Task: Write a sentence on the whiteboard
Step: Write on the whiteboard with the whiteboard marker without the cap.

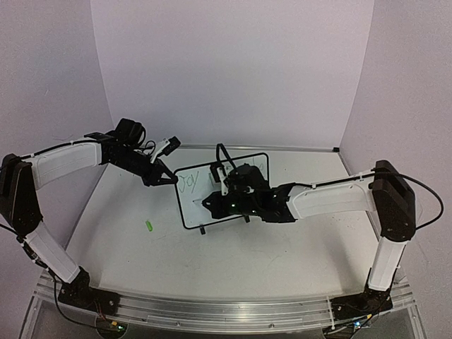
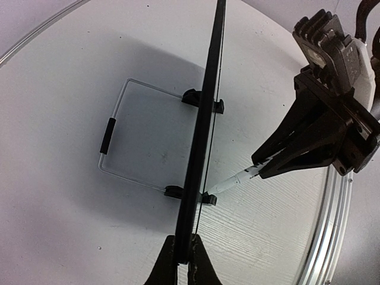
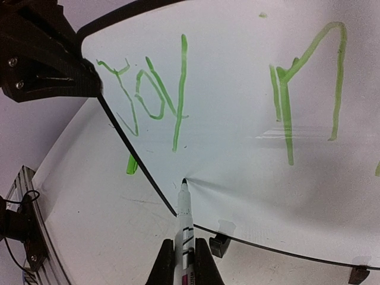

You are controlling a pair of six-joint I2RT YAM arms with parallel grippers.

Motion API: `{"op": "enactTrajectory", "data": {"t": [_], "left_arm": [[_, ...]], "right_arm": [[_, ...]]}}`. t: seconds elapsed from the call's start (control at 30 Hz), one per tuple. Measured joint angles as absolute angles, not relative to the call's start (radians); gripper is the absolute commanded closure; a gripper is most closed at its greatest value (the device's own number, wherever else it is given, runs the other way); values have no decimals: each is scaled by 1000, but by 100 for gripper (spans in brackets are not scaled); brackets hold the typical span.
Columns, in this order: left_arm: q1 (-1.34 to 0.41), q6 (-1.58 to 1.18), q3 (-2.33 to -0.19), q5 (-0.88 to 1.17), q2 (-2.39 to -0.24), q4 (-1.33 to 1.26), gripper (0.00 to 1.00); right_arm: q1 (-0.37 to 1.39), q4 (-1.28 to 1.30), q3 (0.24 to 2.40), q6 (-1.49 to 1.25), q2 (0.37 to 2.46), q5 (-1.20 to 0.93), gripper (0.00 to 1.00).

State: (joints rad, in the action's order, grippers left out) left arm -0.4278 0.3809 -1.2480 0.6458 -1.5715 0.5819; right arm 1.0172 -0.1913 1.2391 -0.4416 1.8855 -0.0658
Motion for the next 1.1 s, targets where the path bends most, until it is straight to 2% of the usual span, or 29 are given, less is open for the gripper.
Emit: {"op": "enactTrajectory", "data": {"t": [0.3, 0.67, 1.1], "left_arm": [[-429, 379, -1248, 643, -1572, 577, 100], [-432, 377, -1248, 643, -1572, 576, 100], [-432, 375, -1248, 643, -1572, 576, 100]], "right_arm": [[1024, -190, 1240, -440, 1889, -27, 100], [1022, -202, 1236, -405, 1889, -116, 100], [1022, -167, 1251, -412, 1933, -94, 100]]}}
